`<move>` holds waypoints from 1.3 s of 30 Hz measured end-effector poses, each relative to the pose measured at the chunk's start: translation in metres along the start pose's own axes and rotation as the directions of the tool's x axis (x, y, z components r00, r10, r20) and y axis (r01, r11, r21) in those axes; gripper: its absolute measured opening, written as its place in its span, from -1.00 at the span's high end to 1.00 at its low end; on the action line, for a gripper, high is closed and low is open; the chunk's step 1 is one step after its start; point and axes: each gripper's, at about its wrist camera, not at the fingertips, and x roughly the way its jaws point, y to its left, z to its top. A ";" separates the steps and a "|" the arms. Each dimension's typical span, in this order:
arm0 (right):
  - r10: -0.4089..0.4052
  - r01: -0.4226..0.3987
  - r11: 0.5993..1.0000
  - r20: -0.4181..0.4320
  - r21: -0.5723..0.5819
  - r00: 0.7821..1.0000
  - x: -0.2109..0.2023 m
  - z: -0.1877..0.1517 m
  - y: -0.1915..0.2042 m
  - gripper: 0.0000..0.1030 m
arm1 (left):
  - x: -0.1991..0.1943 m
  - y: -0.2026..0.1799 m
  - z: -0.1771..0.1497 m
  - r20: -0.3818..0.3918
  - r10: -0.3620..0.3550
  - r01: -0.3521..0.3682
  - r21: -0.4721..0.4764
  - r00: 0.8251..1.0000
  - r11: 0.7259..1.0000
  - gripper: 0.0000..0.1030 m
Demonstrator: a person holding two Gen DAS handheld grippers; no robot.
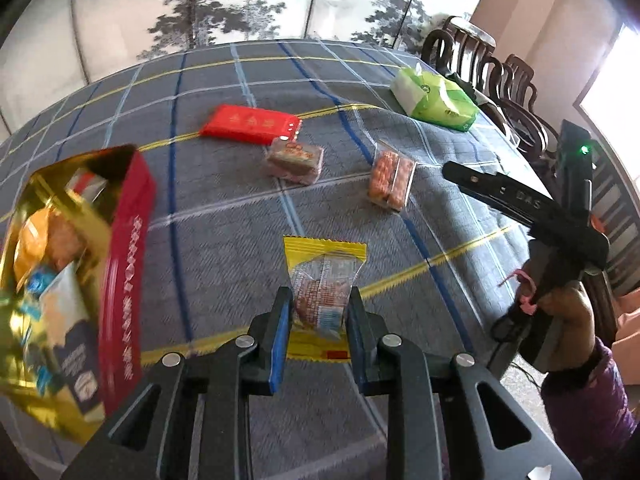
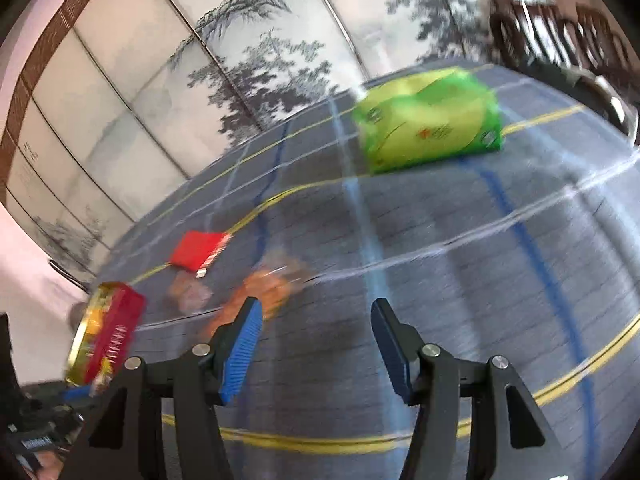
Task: Organize snacks
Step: 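Grasp the yellow-wrapped packet with the left tool while the right tool grasps the clear bag of orange twists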
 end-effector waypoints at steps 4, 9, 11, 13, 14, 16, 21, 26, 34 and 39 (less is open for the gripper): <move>0.011 -0.010 1.000 -0.043 0.024 0.999 0.014 -0.002 0.032 -0.12 | -0.013 0.006 -0.008 0.008 0.001 -0.001 -0.008 1.000 1.000 0.55; -0.069 0.073 0.996 -0.083 0.047 0.994 0.038 -0.004 0.060 -0.12 | -0.030 0.012 -0.016 0.041 -0.003 0.003 -0.014 0.999 1.000 0.55; -0.160 0.164 0.986 -0.105 0.038 0.982 0.052 -0.006 0.067 -0.12 | -0.036 0.015 -0.017 0.050 -0.009 0.009 -0.015 0.999 1.000 0.55; -0.191 0.195 0.980 -0.080 0.033 0.978 0.057 -0.007 0.073 -0.13 | -0.039 0.018 -0.018 0.056 -0.010 0.011 -0.016 0.998 1.000 0.55; -0.203 0.206 0.978 -0.079 0.029 0.976 0.059 -0.006 0.074 -0.13 | -0.041 0.019 -0.019 0.059 -0.015 0.016 -0.019 0.998 1.000 0.55; -0.231 0.233 0.972 -0.069 0.022 0.970 0.062 -0.006 0.079 -0.14 | -0.043 0.023 -0.020 0.060 -0.025 0.026 -0.023 0.998 0.999 0.55; -0.312 0.309 0.950 -0.061 -0.054 0.948 0.069 -0.010 0.097 -0.27 | -0.045 0.028 -0.024 0.058 -0.033 0.035 -0.032 0.998 0.999 0.54; -0.382 0.369 0.906 -0.026 -0.206 0.924 0.075 -0.024 0.115 -0.20 | -0.049 0.033 -0.025 0.068 -0.029 0.032 -0.036 0.997 0.999 0.54; -0.263 0.221 0.903 -0.068 -0.370 0.962 0.060 -0.025 0.106 0.29 | -0.062 0.040 -0.029 0.083 -0.016 0.021 -0.059 0.996 0.998 0.54; -0.245 0.225 0.922 -0.024 -0.315 0.969 0.038 -0.017 0.083 0.29 | -0.073 0.046 -0.034 0.095 -0.002 0.010 -0.083 0.995 0.997 0.54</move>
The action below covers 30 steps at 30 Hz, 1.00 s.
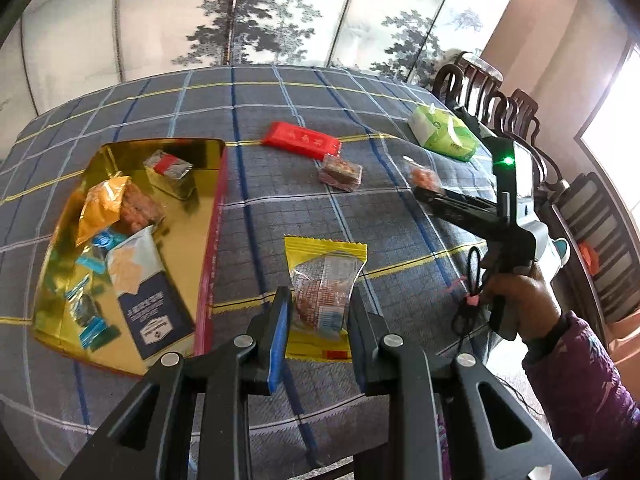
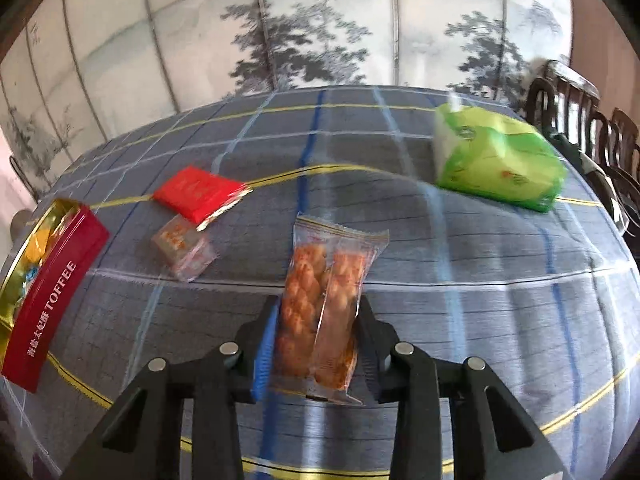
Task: Organize snacks
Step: 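Grasp the yellow-wrapped packet with the left tool while the right tool grasps the clear bag of orange twists, then carry the yellow packet into the tin and open the left tool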
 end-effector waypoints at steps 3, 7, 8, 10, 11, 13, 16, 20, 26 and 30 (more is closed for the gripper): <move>0.003 -0.005 0.999 0.029 0.047 1.000 -0.004 -0.002 -0.015 0.29 | -0.010 0.008 -0.001 0.021 0.023 -0.022 -0.022 1.000 1.000 0.54; 0.010 -0.015 0.996 0.059 0.088 0.998 -0.002 -0.006 -0.024 0.29 | -0.024 0.026 -0.002 0.040 0.055 -0.052 -0.069 0.998 0.996 0.54; 0.011 -0.018 0.995 0.070 0.094 0.997 -0.004 -0.006 -0.025 0.29 | -0.027 0.032 -0.003 0.042 0.063 -0.060 -0.082 0.997 0.995 0.54; 0.024 -0.031 0.994 0.065 0.108 0.998 -0.002 -0.006 -0.027 0.29 | -0.033 0.042 -0.005 0.049 0.096 -0.091 -0.098 0.994 0.991 0.54; 0.024 -0.032 0.993 0.070 0.112 0.997 -0.003 -0.006 -0.028 0.29 | -0.035 0.046 -0.005 0.053 0.110 -0.104 -0.102 0.993 0.989 0.54; 0.028 -0.037 0.992 0.082 0.118 0.996 -0.003 -0.006 -0.029 0.29 | -0.039 0.056 -0.006 0.061 0.141 -0.134 -0.113 0.988 0.985 0.53; 0.029 -0.039 0.992 0.086 0.123 0.996 -0.005 -0.006 -0.031 0.29 | -0.040 0.068 -0.006 0.062 0.166 -0.156 -0.135 0.984 0.978 0.53; 0.030 -0.041 0.991 0.095 0.125 0.995 -0.007 -0.006 -0.032 0.29 | -0.037 0.081 -0.004 0.060 0.199 -0.189 -0.139 0.978 0.972 0.53; 0.028 -0.039 0.992 0.089 0.122 0.996 -0.006 -0.006 -0.032 0.29 | -0.028 0.086 0.001 0.060 0.212 -0.204 -0.123 0.975 0.971 0.53; 0.027 -0.037 0.993 0.086 0.115 0.996 -0.006 -0.006 -0.030 0.29 | -0.021 0.085 0.010 0.069 0.221 -0.213 -0.103 0.973 0.972 0.53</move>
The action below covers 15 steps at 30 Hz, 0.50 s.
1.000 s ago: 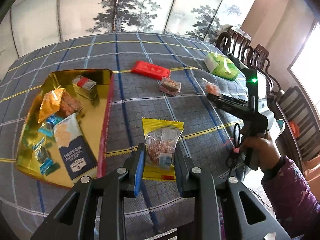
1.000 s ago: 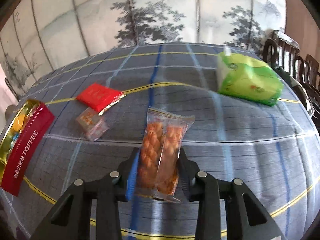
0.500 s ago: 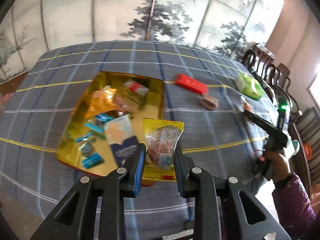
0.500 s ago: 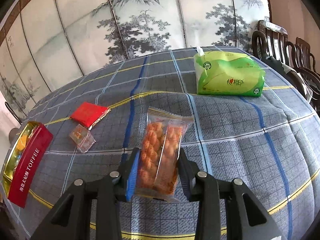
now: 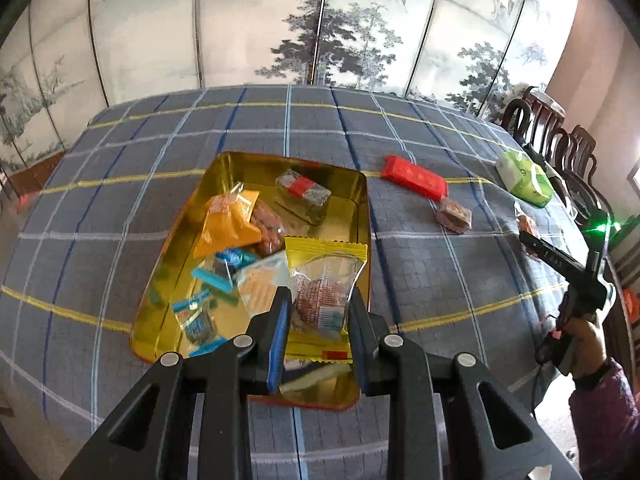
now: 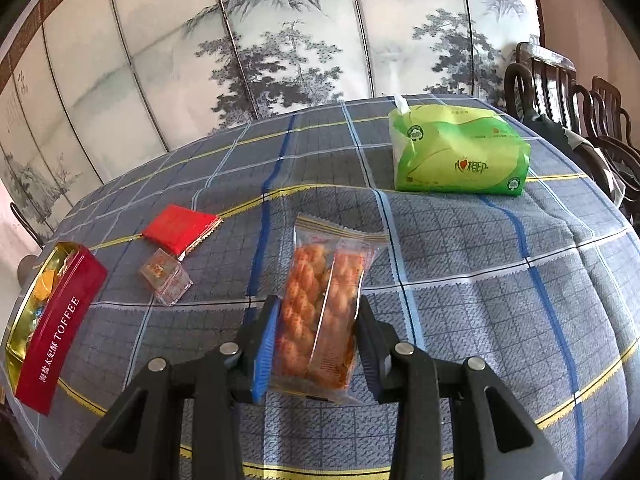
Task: Organize snacks
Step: 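Carry the yellow packet into the tin and open the left tool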
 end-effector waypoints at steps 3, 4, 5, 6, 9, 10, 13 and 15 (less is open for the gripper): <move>0.001 -0.001 1.000 0.001 0.000 1.000 0.000 0.000 0.000 0.29 | 0.008 -0.002 0.007 0.005 0.003 -0.003 0.012 1.000 1.000 0.52; 0.000 0.000 1.000 0.000 0.000 1.000 0.000 0.000 0.000 0.29 | 0.011 -0.002 0.010 0.004 0.003 -0.003 0.013 1.000 1.000 0.52; -0.001 0.001 1.000 0.000 0.000 1.000 0.000 0.000 0.000 0.29 | 0.016 -0.002 0.012 0.002 0.004 -0.004 0.015 1.000 1.000 0.52; 0.000 0.000 1.000 0.000 -0.001 1.000 0.000 0.000 0.000 0.29 | 0.019 -0.002 0.014 0.000 0.008 -0.008 0.016 1.000 1.000 0.52; 0.000 0.000 1.000 0.000 -0.001 1.000 0.000 0.000 0.001 0.29 | 0.030 -0.002 0.020 -0.006 0.013 -0.013 0.014 1.000 1.000 0.52; 0.000 0.000 1.000 -0.001 -0.001 1.000 0.000 0.000 0.001 0.29 | 0.035 -0.003 0.021 -0.009 0.015 -0.015 0.012 1.000 1.000 0.52; 0.001 -0.001 1.000 -0.004 -0.002 1.000 0.001 0.000 0.002 0.29 | 0.043 -0.004 0.025 -0.010 0.024 -0.024 0.017 1.000 1.000 0.52; 0.001 -0.001 1.000 -0.007 -0.003 1.000 0.002 -0.001 0.002 0.29 | 0.048 -0.005 0.026 -0.009 0.032 -0.032 0.026 0.999 0.999 0.51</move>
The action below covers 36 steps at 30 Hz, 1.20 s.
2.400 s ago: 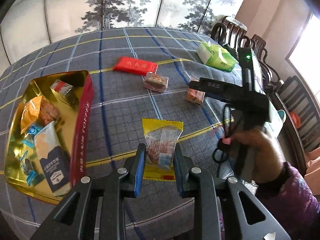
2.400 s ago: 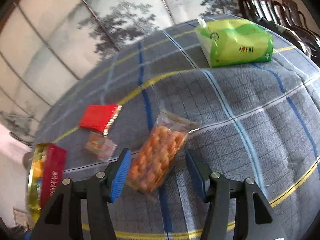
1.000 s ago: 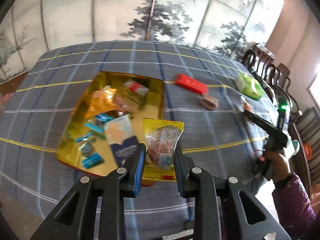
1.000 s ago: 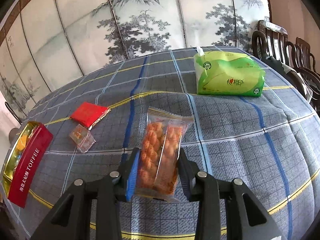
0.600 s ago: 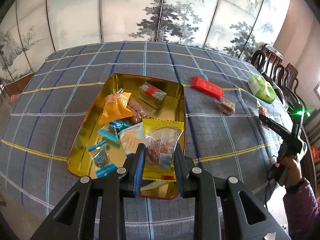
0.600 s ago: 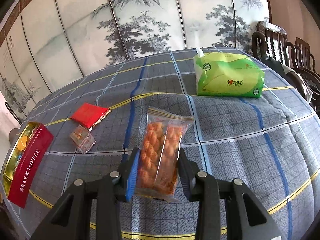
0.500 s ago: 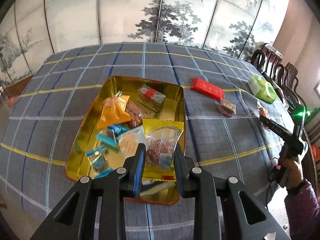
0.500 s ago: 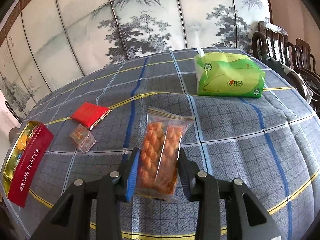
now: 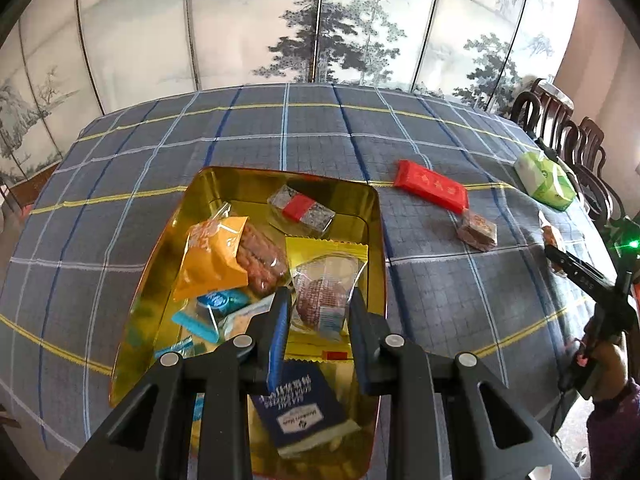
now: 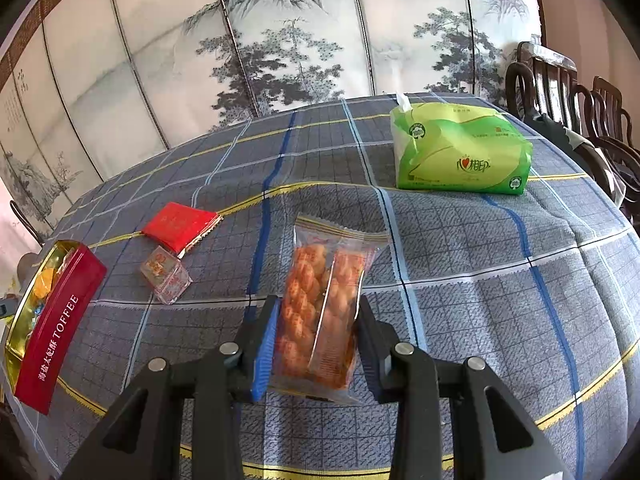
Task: Organize snacks
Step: 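Carry the yellow packet into the tin and open the left tool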
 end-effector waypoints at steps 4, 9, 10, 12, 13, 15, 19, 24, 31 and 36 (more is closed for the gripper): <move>0.000 0.000 1.000 -0.005 -0.003 1.000 0.001 0.000 0.000 0.29 | 0.007 -0.003 0.004 0.006 0.022 -0.022 0.014 1.000 1.000 0.50; 0.000 0.000 1.000 -0.006 -0.003 1.000 0.001 0.000 0.001 0.29 | 0.010 -0.005 0.007 0.018 0.040 -0.040 0.021 0.999 0.999 0.50; 0.000 0.000 1.000 -0.007 -0.004 1.000 0.002 0.000 0.001 0.29 | 0.010 -0.006 0.008 0.020 0.043 -0.043 0.021 0.999 0.999 0.50; 0.000 0.000 1.000 -0.006 -0.004 1.000 0.001 0.000 0.001 0.29 | 0.010 -0.006 0.007 0.023 0.045 -0.046 0.022 0.999 0.999 0.50; 0.000 0.000 1.000 -0.007 -0.003 1.000 0.002 0.000 0.001 0.29 | 0.010 -0.006 0.007 0.023 0.046 -0.047 0.022 0.999 0.999 0.50; -0.001 0.001 1.000 -0.008 -0.003 1.000 0.002 0.000 0.002 0.29 | 0.009 -0.006 0.007 0.025 0.053 -0.054 0.023 0.998 0.998 0.50; -0.001 0.001 1.000 -0.007 -0.002 1.000 0.002 0.000 0.002 0.29 | 0.006 -0.006 0.004 0.030 0.067 -0.068 0.014 0.997 0.998 0.43; 0.005 -0.005 1.000 0.001 0.002 1.000 0.001 0.000 0.002 0.29 | -0.005 -0.009 -0.003 0.072 0.133 -0.135 0.025 0.989 0.991 0.13; 0.014 -0.014 1.000 0.011 0.000 1.000 -0.003 -0.003 0.003 0.29 | -0.022 -0.020 -0.013 0.124 0.208 -0.217 0.068 0.970 0.974 0.01; 0.030 -0.030 1.000 0.012 -0.005 0.999 -0.009 -0.004 0.010 0.29 | -0.030 -0.024 -0.016 0.150 0.227 -0.241 0.083 0.962 0.967 -0.12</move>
